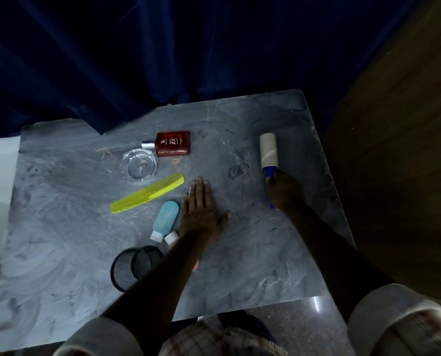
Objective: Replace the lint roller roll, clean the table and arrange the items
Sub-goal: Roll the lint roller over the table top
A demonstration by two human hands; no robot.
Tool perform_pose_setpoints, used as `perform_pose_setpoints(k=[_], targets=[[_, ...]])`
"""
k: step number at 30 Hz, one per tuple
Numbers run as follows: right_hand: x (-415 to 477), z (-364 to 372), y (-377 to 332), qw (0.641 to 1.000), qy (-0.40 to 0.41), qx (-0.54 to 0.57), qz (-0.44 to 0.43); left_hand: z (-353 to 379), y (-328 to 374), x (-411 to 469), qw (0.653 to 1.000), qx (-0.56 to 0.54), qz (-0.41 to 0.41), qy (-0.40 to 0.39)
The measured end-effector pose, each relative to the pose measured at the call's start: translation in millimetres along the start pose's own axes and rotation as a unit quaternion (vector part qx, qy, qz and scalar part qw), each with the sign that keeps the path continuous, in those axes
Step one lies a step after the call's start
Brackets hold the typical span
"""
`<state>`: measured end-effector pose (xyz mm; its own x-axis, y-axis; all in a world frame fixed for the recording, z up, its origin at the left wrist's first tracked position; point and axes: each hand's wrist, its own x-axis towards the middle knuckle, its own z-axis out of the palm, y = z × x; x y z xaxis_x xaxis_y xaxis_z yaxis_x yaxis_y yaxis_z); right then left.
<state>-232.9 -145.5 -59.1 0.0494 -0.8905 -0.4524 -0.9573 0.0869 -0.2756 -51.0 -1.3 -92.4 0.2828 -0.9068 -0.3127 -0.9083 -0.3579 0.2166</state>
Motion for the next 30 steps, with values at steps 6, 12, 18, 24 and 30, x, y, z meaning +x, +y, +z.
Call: perform_pose_setpoints(k=[6, 12, 18, 24, 30], targets=[[-14, 18, -37, 0.997, -0.008, -0.047, -0.061, -1, -1, 1, 1.0, -0.017, 0.012, -0.01], [-25, 36, -65, 0.988, -0.004, -0.099, -0.121, 1, -1, 1, 1.0, -0.02, 0.012, -0.011], [-38, 47, -79, 0.98, 0.002, -0.115, -0.163, 2, -1, 3, 1.0, -0.002, 0.013, -0.021], [-42, 51, -83, 0.974, 0.002, -0.119, -0.194, -1, 2, 3, 0.999, 0.01, 0.013, -0.03], [-31, 41, -77, 0.992, -0.018, -0.056, -0.108, 0, 0, 1, 1.0, 0.002, 0.013, -0.02]])
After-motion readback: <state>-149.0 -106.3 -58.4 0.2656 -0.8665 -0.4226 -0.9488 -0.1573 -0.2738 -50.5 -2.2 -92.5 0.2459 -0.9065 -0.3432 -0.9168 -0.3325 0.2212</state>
